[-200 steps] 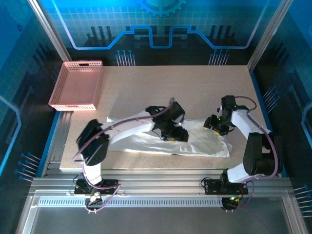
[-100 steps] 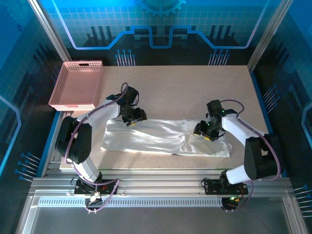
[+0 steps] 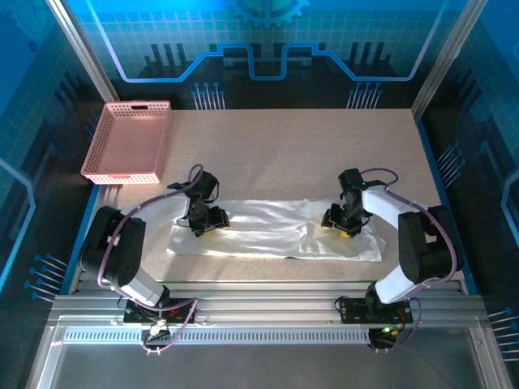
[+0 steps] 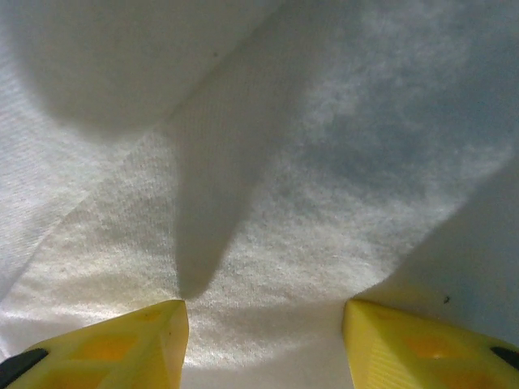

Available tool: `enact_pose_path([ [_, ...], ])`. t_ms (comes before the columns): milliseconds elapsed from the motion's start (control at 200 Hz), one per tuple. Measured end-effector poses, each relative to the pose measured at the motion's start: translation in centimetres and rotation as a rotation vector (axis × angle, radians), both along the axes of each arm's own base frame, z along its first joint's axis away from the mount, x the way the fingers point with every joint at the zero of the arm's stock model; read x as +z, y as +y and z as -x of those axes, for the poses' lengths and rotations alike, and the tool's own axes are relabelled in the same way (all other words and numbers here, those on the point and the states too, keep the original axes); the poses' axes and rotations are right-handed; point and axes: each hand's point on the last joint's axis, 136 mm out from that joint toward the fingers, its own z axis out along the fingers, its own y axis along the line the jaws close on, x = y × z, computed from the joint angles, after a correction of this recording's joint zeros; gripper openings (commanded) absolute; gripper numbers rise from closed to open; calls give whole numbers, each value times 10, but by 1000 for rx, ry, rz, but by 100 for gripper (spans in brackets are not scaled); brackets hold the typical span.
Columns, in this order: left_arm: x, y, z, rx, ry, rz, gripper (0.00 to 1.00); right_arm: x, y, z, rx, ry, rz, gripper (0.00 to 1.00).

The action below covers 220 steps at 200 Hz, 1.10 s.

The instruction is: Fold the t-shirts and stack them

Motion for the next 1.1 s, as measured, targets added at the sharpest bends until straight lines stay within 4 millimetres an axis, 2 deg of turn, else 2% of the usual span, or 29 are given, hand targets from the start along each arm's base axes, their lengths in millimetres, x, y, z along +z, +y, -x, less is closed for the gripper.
enact_pose_path([
  [125, 17, 4, -1, 39, -64, 5, 63, -1, -1, 0, -1, 5, 5, 55],
  [250, 42, 7, -13, 96, -156, 32, 63, -2, -1, -1, -1, 14, 9, 55],
  [355, 60, 10, -34, 154, -211, 55, 58, -1, -1, -2, -1, 14, 9, 55],
  [425, 64, 11, -52, 172, -231, 61, 55, -1, -1, -6, -1, 14, 12, 55],
  [510, 54, 12, -67, 187, -227, 59, 52, -1, -1, -8, -1, 12, 14, 55],
  [610, 31, 22, -67, 217, -173, 37, 51, -1, -1, -8, -1, 14, 17, 55],
  [835, -1, 57, -33, 294, -64, -29, 52, -2, -2, -9, -2, 21, 21, 55],
  [950, -6, 68, -17, 315, -40, -60, 57, -2, -2, -12, -3, 29, 28, 55],
  [1100, -8, 74, -13, 322, -37, -87, 59, -3, -4, -17, -10, 47, 45, 55],
])
